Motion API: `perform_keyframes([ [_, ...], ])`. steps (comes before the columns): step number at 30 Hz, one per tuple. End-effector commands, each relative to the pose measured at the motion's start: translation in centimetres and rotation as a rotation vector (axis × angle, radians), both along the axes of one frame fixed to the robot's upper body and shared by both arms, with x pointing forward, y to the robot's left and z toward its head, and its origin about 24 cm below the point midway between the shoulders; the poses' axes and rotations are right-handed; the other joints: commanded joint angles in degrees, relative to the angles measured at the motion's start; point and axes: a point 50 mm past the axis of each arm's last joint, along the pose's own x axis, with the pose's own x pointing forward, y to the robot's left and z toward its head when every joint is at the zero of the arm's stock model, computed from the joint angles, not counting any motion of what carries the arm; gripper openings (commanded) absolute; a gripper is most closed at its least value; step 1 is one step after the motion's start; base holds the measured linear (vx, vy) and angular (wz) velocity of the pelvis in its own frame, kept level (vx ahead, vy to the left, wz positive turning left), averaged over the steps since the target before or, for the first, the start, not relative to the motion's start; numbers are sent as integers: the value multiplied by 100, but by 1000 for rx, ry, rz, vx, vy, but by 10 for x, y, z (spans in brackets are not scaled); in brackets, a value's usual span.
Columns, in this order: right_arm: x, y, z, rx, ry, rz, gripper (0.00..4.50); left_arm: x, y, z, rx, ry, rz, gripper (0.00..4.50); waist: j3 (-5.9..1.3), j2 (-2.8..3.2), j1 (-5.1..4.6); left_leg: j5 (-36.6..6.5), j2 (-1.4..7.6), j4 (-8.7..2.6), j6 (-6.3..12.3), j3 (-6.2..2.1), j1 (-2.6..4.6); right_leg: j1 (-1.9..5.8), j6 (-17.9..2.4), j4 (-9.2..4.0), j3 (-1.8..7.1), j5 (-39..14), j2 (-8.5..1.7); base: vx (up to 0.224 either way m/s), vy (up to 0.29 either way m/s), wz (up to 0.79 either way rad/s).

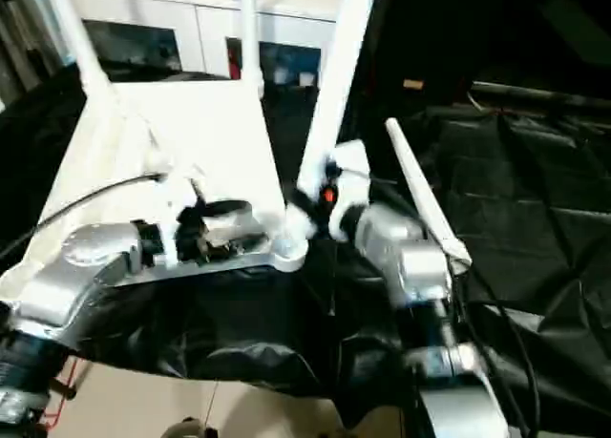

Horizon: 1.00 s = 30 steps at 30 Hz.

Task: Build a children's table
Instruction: Pick table leg, then insert table leg to table base

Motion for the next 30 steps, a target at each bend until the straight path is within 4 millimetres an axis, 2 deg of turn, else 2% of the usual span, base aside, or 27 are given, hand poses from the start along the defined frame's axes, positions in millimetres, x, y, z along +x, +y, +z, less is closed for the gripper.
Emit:
perform_keyframes([
  [1, -3, 2, 8, -17, -41, 37, 190, 6, 6, -10, 93, -4, -21, 310, -449, 129, -12, -1439, 40, -449, -251, -10, 102, 354, -693, -486, 298, -1509, -302, 0, 0, 0],
  [3, -4, 2, 10, -22, -49, 53, 190, 11, 11, -13, 135, -4, -36, 271, -448, 153, -32, -1525, 36, -462, -273, -27, 98, 373, -632, -498, 299, -1730, -321, 0, 0, 0],
  [5, -4, 2, 11, -26, -51, 58, 190, 12, 12, -14, 146, 4, -42, 274, -455, 146, -22, -1532, 53, -456, -283, -24, 118, 359, -660, -499, 307, -1855, -346, 0, 0, 0],
  [6, -4, 2, 10, -35, -51, 63, 190, 14, 16, -15, 162, 16, -39, 272, -448, 229, -21, -1594, 40, -454, -283, -24, 136, 340, -693, -523, 302, -1932, -334, 0, 0, 0],
  [7, -3, 2, 9, -45, -52, 63, 190, 16, 19, -16, 174, 22, -26, 272, -452, 199, -29, -1641, 43, -453, -284, -23, 149, 344, -736, -524, 302, -1883, -326, 0, 0, 0],
  [8, -3, 2, 9, -53, -53, 63, 190, 17, 21, -18, 183, 24, -18, 261, -455, 235, -27, -1643, 44, -455, -299, -29, 153, 348, -767, -505, 301, -1837, -324, 0, 0, 0],
  [9, -3, 2, 8, -59, -53, 62, 190, 18, 24, -19, 190, 33, -11, 244, -455, 206, -32, -1623, 47, -454, -278, -28, 144, 354, -810, -500, 299, -1777, -324, 0, 0, 0],
  [10, -3, 3, 9, -63, -57, 66, 190, 17, 27, -21, 198, 45, -4, 238, -459, 260, -31, -1608, 42, -450, -278, -32, 144, 356, -836, -489, 299, -1751, -323, 0, 0, 0],
  [11, -3, 4, 11, -65, -60, 69, 190, 18, 29, -23, 206, 53, -3, 235, -464, 260, -38, -1590, 45, -445, -266, -27, 141, 360, -875, -483, 303, -1696, -324, 0, 0, 0],
  [12, -4, 4, 12, -64, -62, 75, 190, 17, 31, -25, 210, 66, -1, 226, -468, 229, -39, -1518, 35, -439, -226, -16, 136, 364, -880, -487, 304, -1663, -313, 0, 0, 0],
  [14, -4, 4, 14, -63, -65, 84, 190, 17, 33, -28, 211, 80, 1, 213, -472, 268, -27, -1455, 47, -438, -207, -15, 139, 358, -904, -477, 309, -1655, -324, 0, 0, 0],
  [15, -4, 4, 14, -67, -67, 94, 190, 16, 37, -31, 210, 97, -2, 201, -471, 256, -25, -1432, 54, -441, -202, -16, 135, 362, -918, -474, 309, -1619, -325, 0, 0, 0],
  [19, -2, 4, 14, -76, -71, 100, 190, 14, 38, -35, 212, 102, -12, 174, -467, 286, -30, -1527, 57, -447, -198, -16, 141, 358, -958, -484, 309, -1618, -331, 0, 0, 0],
  [23, 0, 8, 19, -81, -79, 123, 190, 17, 38, -36, 204, 95, -12, 145, -465, 256, -34, -1507, 52, -444, -179, -7, 143, 353, -963, -492, 312, -1635, -326, 0, 0, 0],
  [24, 1, 9, 21, -85, -82, 139, 190, 18, 38, -36, 210, 95, -15, 145, -473, 296, -30, -1505, 61, -444, -195, -18, 151, 358, -974, -470, 313, -1619, -337, 0, 0, 0],
  [30, 0, 14, 26, -98, -88, 214, 190, 19, 38, -38, 224, 123, -47, 97, -461, 281, -23, -1578, 61, -452, -187, -18, 148, 363, -967, -491, 311, -1691, -334, 0, 0, 0],
])
